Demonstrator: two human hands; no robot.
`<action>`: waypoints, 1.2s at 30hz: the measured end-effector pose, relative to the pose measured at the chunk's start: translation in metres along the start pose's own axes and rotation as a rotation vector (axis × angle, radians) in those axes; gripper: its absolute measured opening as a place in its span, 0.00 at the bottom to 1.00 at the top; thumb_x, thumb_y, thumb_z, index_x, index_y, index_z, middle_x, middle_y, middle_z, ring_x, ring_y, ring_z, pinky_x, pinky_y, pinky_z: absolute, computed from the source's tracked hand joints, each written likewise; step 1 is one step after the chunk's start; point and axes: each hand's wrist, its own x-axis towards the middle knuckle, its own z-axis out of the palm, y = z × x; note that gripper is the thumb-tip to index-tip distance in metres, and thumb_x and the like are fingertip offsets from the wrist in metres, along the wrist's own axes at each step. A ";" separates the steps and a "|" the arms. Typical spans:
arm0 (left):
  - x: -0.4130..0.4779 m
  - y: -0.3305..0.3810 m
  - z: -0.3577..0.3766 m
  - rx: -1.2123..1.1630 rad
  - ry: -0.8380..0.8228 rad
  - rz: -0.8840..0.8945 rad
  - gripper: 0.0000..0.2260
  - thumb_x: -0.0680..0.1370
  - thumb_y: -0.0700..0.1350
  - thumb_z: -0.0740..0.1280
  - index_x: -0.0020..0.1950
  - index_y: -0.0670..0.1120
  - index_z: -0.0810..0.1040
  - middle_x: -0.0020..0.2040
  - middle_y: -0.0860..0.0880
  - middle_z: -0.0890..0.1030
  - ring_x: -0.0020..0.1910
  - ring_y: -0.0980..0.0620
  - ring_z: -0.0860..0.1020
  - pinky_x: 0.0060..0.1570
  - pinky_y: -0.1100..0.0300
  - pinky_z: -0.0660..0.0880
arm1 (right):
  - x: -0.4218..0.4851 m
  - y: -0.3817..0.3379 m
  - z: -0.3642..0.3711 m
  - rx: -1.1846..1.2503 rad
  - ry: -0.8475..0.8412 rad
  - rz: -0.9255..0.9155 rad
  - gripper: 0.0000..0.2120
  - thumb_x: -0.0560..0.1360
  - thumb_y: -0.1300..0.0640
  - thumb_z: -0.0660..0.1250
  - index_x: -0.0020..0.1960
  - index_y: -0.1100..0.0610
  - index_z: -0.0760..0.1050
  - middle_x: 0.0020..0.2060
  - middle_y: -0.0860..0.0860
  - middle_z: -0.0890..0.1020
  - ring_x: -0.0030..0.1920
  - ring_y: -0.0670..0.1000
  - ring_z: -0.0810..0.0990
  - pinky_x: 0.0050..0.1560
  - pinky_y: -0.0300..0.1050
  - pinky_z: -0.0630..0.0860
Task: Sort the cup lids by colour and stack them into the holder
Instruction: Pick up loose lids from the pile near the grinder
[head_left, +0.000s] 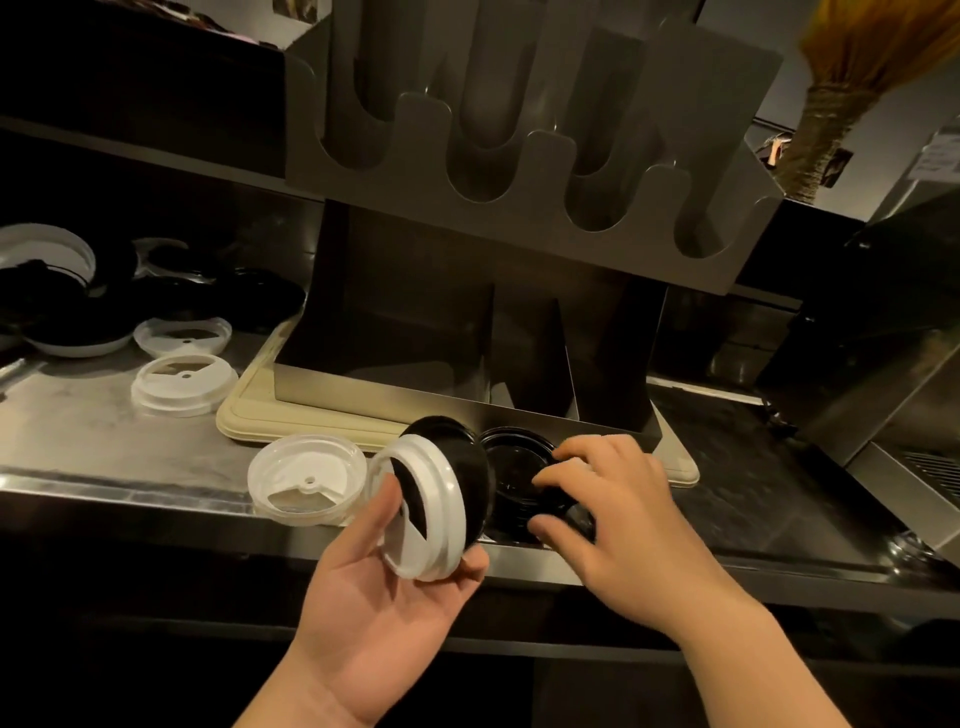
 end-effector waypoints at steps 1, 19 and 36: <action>-0.002 -0.001 0.001 0.025 0.006 -0.015 0.37 0.54 0.45 0.87 0.63 0.44 0.83 0.58 0.43 0.80 0.48 0.45 0.79 0.42 0.52 0.76 | -0.004 -0.002 -0.002 0.075 0.089 0.020 0.15 0.77 0.41 0.66 0.61 0.43 0.78 0.59 0.38 0.73 0.64 0.42 0.67 0.63 0.44 0.67; -0.005 -0.023 0.018 0.078 0.176 0.069 0.25 0.67 0.50 0.73 0.62 0.43 0.81 0.55 0.41 0.84 0.46 0.43 0.83 0.43 0.48 0.78 | -0.035 -0.038 -0.017 1.417 0.285 0.658 0.06 0.80 0.58 0.67 0.55 0.57 0.80 0.45 0.58 0.86 0.33 0.53 0.82 0.44 0.50 0.78; 0.001 -0.026 0.008 0.064 0.062 0.083 0.33 0.43 0.42 0.88 0.47 0.42 0.88 0.49 0.41 0.85 0.40 0.42 0.85 0.37 0.47 0.81 | -0.035 -0.024 -0.004 1.619 0.314 0.770 0.09 0.77 0.63 0.70 0.56 0.58 0.81 0.47 0.56 0.87 0.35 0.51 0.84 0.31 0.41 0.79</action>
